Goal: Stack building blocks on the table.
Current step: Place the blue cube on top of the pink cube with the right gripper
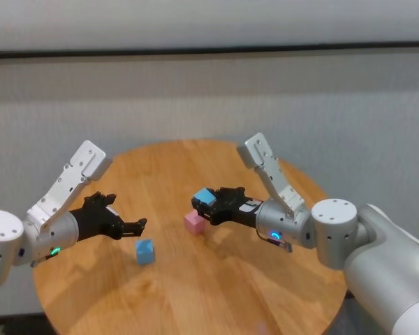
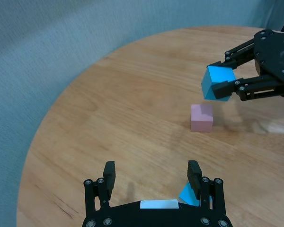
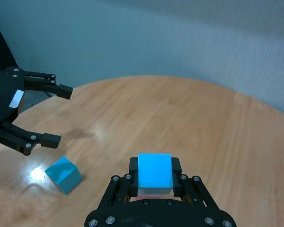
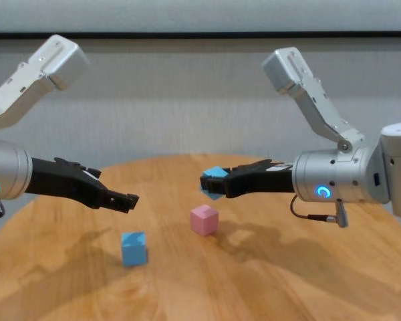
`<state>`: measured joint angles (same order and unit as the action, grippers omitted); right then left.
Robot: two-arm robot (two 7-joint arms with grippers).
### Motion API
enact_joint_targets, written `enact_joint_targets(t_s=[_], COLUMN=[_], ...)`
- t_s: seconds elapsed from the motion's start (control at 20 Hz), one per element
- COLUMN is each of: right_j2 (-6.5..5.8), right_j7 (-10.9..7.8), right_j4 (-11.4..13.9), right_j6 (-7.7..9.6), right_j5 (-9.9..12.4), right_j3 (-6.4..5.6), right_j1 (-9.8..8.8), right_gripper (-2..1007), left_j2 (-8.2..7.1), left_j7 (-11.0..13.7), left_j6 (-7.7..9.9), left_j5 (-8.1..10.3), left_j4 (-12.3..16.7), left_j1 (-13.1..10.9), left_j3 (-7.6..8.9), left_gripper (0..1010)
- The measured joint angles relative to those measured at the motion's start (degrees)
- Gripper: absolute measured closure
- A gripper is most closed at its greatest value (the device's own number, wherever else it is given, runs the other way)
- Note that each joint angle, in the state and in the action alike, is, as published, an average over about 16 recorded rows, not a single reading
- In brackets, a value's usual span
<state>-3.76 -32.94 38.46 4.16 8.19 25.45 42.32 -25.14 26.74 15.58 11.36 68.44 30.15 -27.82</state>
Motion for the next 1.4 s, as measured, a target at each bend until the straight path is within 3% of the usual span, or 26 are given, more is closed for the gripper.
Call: enact_joint_targets(t_s=[0.5, 0.9, 1.4], right_j2=[1.22, 2.29, 3.72], right_j7=[1.78, 1.77, 1.84], right_j4=[-1.16, -5.22, -9.98], right_j6=[1.46, -0.45, -2.47], right_j5=[0.00, -0.29, -1.14], right_j3=[1.59, 2.15, 1.99], right_j1=[0.56, 2.59, 4.73], right_gripper=[635, 636, 636], left_j2=[0.00, 0.00, 0.00], left_j7=[0.00, 0.00, 0.00], left_j6=[0.00, 0.00, 0.00], left_j5=[0.00, 0.00, 0.00], left_j4=[0.00, 0.00, 0.00], left_j1=[0.00, 0.00, 0.00], left_j3=[0.00, 0.00, 0.00], left_gripper=[9, 9, 9])
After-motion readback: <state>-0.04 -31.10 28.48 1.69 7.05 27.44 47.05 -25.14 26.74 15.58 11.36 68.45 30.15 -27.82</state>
